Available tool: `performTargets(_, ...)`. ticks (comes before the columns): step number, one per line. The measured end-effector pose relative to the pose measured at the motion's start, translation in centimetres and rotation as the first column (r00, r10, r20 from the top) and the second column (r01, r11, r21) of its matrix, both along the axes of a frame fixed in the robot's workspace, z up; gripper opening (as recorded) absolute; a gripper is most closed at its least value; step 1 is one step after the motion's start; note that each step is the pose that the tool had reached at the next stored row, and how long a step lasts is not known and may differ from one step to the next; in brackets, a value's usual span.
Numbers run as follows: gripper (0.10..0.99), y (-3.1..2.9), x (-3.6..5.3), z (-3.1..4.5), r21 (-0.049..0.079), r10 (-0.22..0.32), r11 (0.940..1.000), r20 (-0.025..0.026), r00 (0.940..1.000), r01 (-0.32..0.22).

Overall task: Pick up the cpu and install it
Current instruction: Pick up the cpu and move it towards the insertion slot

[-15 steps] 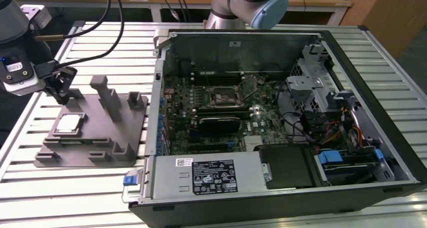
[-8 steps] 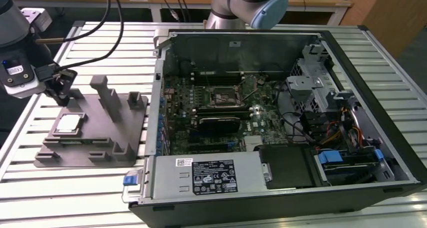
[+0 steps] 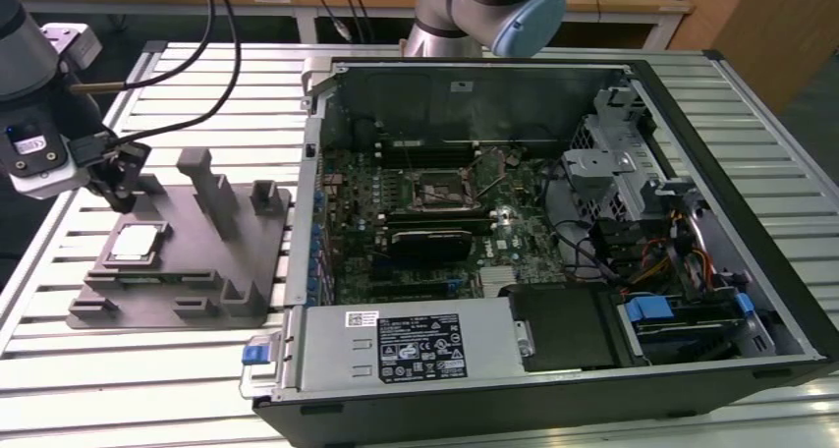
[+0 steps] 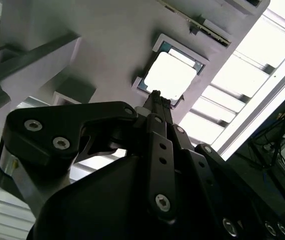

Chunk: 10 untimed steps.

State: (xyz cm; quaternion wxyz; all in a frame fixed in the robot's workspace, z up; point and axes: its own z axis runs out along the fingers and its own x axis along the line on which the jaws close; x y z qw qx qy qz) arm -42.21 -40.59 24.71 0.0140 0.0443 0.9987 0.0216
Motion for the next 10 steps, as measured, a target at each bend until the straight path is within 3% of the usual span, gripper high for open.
performTargets(10, 0.106, -0.09, -0.50, -1.06, 0.000, 0.000, 1.0000, -0.0010, 1.0000, 0.000)
